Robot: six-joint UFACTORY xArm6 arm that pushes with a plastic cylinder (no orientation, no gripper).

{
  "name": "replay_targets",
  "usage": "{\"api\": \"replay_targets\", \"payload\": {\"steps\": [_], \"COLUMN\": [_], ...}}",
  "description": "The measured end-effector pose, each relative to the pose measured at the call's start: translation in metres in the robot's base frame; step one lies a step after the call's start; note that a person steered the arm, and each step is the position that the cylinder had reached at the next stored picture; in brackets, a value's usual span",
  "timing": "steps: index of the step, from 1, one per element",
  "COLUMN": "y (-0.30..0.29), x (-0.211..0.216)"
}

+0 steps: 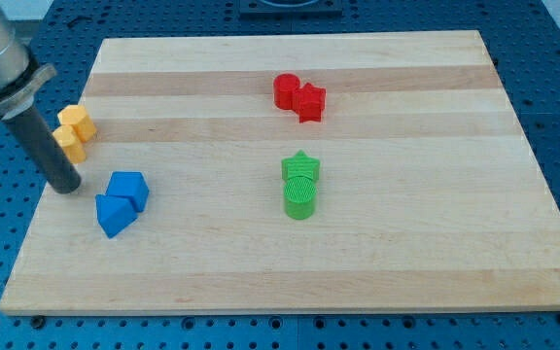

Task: Move the green star and the green circle to the bottom center of the board

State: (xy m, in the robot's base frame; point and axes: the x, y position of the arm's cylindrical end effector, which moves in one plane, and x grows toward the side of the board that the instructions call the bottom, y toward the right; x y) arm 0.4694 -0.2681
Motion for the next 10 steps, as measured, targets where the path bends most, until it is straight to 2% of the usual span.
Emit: {"api": "replay_targets", "payload": {"steps": [2,4,6,8,10], "y": [-0.001,0.036,0.146,0.228,0.303], "x": [-0.001,-0.031,-0.056,-0.021,-0.033]}}
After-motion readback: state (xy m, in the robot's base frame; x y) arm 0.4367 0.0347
